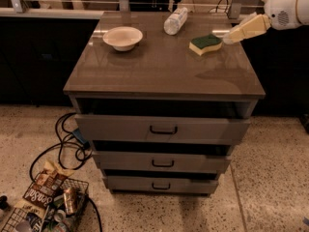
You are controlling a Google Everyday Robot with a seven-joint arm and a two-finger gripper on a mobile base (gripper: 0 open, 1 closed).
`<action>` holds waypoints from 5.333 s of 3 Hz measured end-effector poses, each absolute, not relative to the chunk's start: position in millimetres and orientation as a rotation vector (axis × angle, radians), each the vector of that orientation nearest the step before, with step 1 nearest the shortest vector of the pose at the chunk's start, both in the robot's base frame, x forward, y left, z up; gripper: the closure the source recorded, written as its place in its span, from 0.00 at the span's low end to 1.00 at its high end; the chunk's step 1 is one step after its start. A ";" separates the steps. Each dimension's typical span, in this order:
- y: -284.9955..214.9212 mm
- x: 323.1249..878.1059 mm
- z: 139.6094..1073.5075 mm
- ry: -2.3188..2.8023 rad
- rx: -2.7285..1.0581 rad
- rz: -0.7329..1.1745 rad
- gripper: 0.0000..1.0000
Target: Place sponge into paper bowl
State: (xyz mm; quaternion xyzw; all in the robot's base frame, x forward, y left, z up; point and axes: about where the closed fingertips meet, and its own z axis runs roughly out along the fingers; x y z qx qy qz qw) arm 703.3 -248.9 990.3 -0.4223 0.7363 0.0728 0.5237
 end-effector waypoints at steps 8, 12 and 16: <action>-239.1 861.7 817.3 1.816 -0.722 0.530 0.18; -232.5 863.9 815.2 1.819 -0.728 0.535 1.00; -232.3 863.9 815.7 1.819 -0.729 0.535 1.00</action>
Offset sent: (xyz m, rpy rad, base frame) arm 0.1253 -0.0085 -0.0844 0.3102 0.1215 -0.0516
